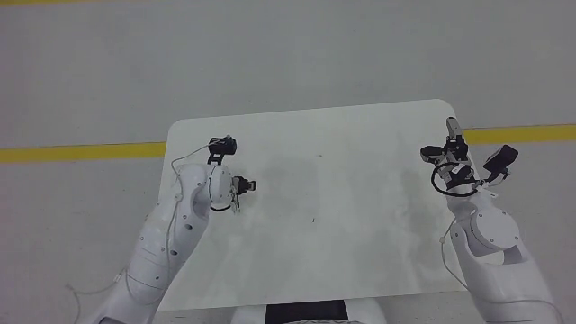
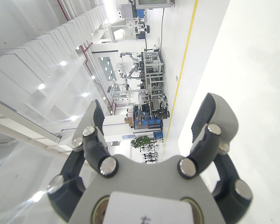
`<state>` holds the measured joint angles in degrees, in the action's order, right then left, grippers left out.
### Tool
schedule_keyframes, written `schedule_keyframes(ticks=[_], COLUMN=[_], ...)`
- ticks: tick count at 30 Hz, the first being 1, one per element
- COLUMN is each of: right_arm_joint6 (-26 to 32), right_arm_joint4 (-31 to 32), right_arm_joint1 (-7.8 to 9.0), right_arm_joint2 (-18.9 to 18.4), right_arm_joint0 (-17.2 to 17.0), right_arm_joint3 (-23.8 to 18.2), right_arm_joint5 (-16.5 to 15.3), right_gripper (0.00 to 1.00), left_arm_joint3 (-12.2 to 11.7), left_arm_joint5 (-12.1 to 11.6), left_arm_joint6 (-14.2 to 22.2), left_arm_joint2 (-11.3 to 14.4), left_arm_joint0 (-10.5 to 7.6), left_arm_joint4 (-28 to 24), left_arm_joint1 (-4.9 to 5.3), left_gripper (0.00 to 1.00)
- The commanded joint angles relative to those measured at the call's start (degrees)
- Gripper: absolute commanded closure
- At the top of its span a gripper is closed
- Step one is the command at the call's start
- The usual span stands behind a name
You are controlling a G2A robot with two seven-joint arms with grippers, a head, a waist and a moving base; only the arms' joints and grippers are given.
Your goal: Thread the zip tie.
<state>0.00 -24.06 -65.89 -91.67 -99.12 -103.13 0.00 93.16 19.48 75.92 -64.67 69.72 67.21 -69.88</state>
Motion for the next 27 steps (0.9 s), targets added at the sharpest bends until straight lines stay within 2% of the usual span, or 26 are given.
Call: schedule_keyframes(ticks=[1,2,3,6,7,8,11,12,13,17,21,24,27], right_arm_joint6=[0.0,0.0,0.0,0.0,0.0,0.0,0.0,0.0,0.0,0.0,0.0,0.0,0.0], right_arm_joint4=[0.0,0.0,0.0,0.0,0.0,0.0,0.0,0.0,0.0,0.0,0.0,0.0,0.0], right_arm_joint1=[0.0,0.0,0.0,0.0,0.0,0.0,0.0,0.0,0.0,0.0,0.0,0.0,0.0], right_arm_joint2=[0.0,0.0,0.0,0.0,0.0,0.0,0.0,0.0,0.0,0.0,0.0,0.0,0.0], right_arm_joint0=[0.0,0.0,0.0,0.0,0.0,0.0,0.0,0.0,0.0,0.0,0.0,0.0,0.0], right_arm_joint3=[0.0,0.0,0.0,0.0,0.0,0.0,0.0,0.0,0.0,0.0,0.0,0.0,0.0], right_arm_joint5=[0.0,0.0,0.0,0.0,0.0,0.0,0.0,0.0,0.0,0.0,0.0,0.0,0.0], right_gripper=[0.0,0.0,0.0,0.0,0.0,0.0,0.0,0.0,0.0,0.0,0.0,0.0,0.0], left_arm_joint3=[0.8,1.0,1.3,2.1,2.3,2.4,1.9,1.3,0.8,-1.2,-2.7,-4.3,-6.0], left_arm_joint5=[0.0,0.0,0.0,0.0,0.0,0.0,0.0,0.0,0.0,0.0,0.0,0.0,0.0], left_arm_joint6=[1.0,1.4,1.6,2.4,2.7,3.0,3.7,3.7,3.7,3.7,3.6,3.5,3.1], left_arm_joint2=[-0.3,-0.4,-0.4,-0.5,-0.5,-0.4,-0.3,-0.3,-0.2,-0.1,-0.2,-0.1,0.4], left_arm_joint0=[0.1,0.1,0.1,0.14,0.11,0.06,-0.26,-0.43,-0.66,-1.59,-2.1,-2.48,-2.95], left_arm_joint4=[0.6,0.9,1.0,1.4,1.5,1.7,2.1,2.1,2.1,1.6,1.2,0.9,0.5], left_arm_joint1=[-0.12,-0.2,-0.29,-0.62,-0.71,-0.8,-1.16,-1.28,-1.41,-1.94,-2.29,-2.55,-2.82], left_gripper=[0.0,0.0,0.14,0.33,0.45,0.52,0.57,0.57,0.62,0.69,0.71,0.76,0.76])
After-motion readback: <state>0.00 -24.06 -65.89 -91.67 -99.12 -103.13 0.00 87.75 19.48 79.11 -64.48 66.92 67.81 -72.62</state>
